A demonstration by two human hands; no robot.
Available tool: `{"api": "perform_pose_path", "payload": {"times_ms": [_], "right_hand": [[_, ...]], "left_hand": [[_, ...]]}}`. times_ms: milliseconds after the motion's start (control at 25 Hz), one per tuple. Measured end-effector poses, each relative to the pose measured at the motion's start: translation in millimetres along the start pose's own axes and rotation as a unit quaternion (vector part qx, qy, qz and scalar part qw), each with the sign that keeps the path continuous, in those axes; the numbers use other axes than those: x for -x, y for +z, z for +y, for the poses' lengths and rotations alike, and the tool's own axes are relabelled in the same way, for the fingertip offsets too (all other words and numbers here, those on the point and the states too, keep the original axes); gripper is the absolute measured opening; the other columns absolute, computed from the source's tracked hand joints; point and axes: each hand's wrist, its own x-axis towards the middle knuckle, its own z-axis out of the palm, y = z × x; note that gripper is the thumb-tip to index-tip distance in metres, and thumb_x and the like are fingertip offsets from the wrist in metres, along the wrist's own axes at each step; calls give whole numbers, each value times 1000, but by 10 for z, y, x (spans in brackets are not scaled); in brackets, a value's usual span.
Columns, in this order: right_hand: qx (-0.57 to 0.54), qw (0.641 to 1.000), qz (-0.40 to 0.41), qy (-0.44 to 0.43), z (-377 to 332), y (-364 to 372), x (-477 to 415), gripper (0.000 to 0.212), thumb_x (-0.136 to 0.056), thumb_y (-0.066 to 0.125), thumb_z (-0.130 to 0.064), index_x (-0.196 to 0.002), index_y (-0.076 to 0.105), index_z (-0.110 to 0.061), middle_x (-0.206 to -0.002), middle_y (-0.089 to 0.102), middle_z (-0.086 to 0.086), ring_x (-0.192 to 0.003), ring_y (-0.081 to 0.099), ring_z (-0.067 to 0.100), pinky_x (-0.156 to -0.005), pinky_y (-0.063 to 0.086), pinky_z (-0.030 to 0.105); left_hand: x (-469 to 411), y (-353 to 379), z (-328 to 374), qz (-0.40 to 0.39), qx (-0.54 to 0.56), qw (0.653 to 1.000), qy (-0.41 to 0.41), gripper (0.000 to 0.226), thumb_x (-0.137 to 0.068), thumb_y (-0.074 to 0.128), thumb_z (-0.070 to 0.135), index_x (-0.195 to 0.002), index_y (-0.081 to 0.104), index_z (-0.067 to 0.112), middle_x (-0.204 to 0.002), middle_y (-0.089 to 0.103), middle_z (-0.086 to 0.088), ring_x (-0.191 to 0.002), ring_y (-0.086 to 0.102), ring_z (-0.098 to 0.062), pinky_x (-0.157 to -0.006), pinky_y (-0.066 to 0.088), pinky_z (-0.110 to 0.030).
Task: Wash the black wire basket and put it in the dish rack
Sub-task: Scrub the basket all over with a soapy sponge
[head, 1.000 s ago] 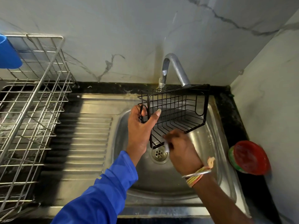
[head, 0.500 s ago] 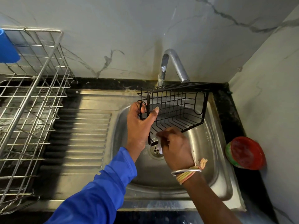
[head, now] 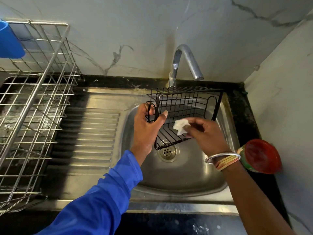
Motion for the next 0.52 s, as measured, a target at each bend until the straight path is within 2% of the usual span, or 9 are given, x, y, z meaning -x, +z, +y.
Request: {"api": "perform_pose_path", "payload": {"times_ms": [40,80,120,200,240,280,360,440,520], "right_hand": [[-52,998,7,26,-8,11,9,22,-90,62,-6,-93,71,-26,-89,73,-10,-89,70,7,-73,55,16],[-60,997,1,45,-13,66,32,17,-90,63,-8,-96,71,-21,-93,73,-4,-88,71,11,-73,57,20],[-15,998,-12,53,10,159,68,13,-90,64,-13,-99,71,-20,-93,73,-3,-82,71,11,-72,58,22],[152,988,-36,1,74,396,168,14,-91,63,-22,-103,69,-25,-88,68,-12,-74,67,2,-71,54,15],[218,974,-41,-42,94,510,216,15,-91,62,-22,-103,69,-27,-88,66,-13,-76,63,0,-69,50,11],[257,963,-40,-77,123,590,240,15,-91,60,-19,-102,69,-25,-92,64,-9,-79,61,3,-70,49,13],[292,953,-17,-83,211,574,198,16,-89,60,-14,-100,69,-22,-100,62,-3,-83,61,10,-69,50,15],[310,949,34,-39,306,425,117,16,-91,60,-16,-103,69,-23,-101,64,-3,-82,62,8,-59,42,3],[286,956,56,-23,311,419,111,17,-91,62,-18,-104,71,-22,-97,67,-1,-79,63,9,-58,42,3]], "left_hand": [[10,5,18,0,2,1000,-1,37,-77,76,31,-84,46,10,-85,50,-8,-81,48,-16,-77,46,-33],[14,14,37,1,4,1000,-1,35,-77,75,31,-83,45,15,-85,48,-9,-81,46,-17,-76,45,-32],[14,23,48,2,4,1000,-1,35,-77,75,31,-82,44,16,-85,47,-12,-80,46,-19,-76,45,-33],[5,46,46,4,0,1000,3,39,-78,75,30,-83,43,8,-87,48,-21,-81,46,-22,-78,45,-38],[2,55,45,5,-6,1000,3,42,-79,75,30,-85,43,5,-89,48,-24,-81,46,-22,-78,45,-39],[3,62,53,5,-13,1000,4,42,-79,75,30,-86,42,3,-90,49,-26,-81,46,-21,-78,45,-39],[9,51,64,6,-23,1000,7,40,-80,75,27,-86,43,3,-91,50,-27,-80,46,-20,-75,45,-32],[15,32,71,11,-24,1000,10,37,-83,75,18,-87,43,-1,-93,49,-30,-80,46,-17,-73,46,-20],[12,15,76,16,-20,1000,10,40,-83,75,21,-89,43,-2,-93,49,-30,-80,46,-16,-73,47,-21]]}}
